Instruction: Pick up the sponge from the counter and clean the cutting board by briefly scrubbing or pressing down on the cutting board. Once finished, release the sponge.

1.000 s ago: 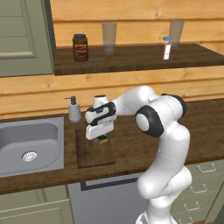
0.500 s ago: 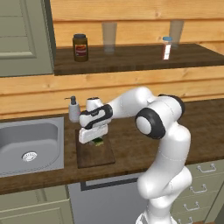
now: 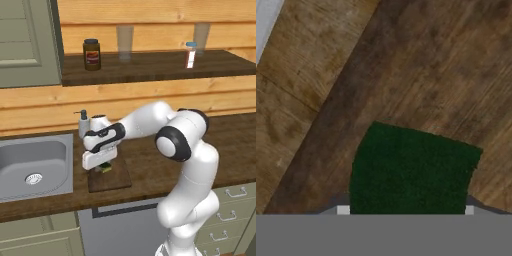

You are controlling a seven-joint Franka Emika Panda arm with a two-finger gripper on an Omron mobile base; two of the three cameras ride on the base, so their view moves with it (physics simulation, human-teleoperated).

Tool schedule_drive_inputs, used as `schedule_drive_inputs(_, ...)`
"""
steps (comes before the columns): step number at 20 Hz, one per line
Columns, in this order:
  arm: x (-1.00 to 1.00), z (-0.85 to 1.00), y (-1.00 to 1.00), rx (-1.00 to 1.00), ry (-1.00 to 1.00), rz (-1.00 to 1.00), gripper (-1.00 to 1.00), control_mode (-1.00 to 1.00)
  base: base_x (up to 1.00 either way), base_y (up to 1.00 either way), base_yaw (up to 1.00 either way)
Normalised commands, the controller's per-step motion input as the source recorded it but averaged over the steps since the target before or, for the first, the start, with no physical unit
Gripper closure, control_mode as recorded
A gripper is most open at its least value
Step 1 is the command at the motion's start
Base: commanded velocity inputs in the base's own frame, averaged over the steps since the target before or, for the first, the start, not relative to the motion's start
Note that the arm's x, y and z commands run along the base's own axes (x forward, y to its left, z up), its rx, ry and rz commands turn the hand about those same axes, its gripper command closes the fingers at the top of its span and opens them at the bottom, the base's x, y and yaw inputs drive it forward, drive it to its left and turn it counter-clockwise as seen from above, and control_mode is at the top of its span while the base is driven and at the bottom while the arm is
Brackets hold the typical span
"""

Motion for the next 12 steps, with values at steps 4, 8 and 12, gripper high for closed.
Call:
schedule_drive_inputs(4,-0.51,-0.17,0.21,0.00,0.01,0.00,1.00,-1.00,0.00,0.00,0.00)
schedule_drive_inputs(8,-0.16,-0.49,-0.32,0.00,0.08,0.00,1.00,-1.00,0.00,0.00,0.00)
schedule_drive_inputs(12,-0.06,-0.49,-0.53,0.00,0.09,0.00,1.00,-1.00,0.00,0.00,0.00)
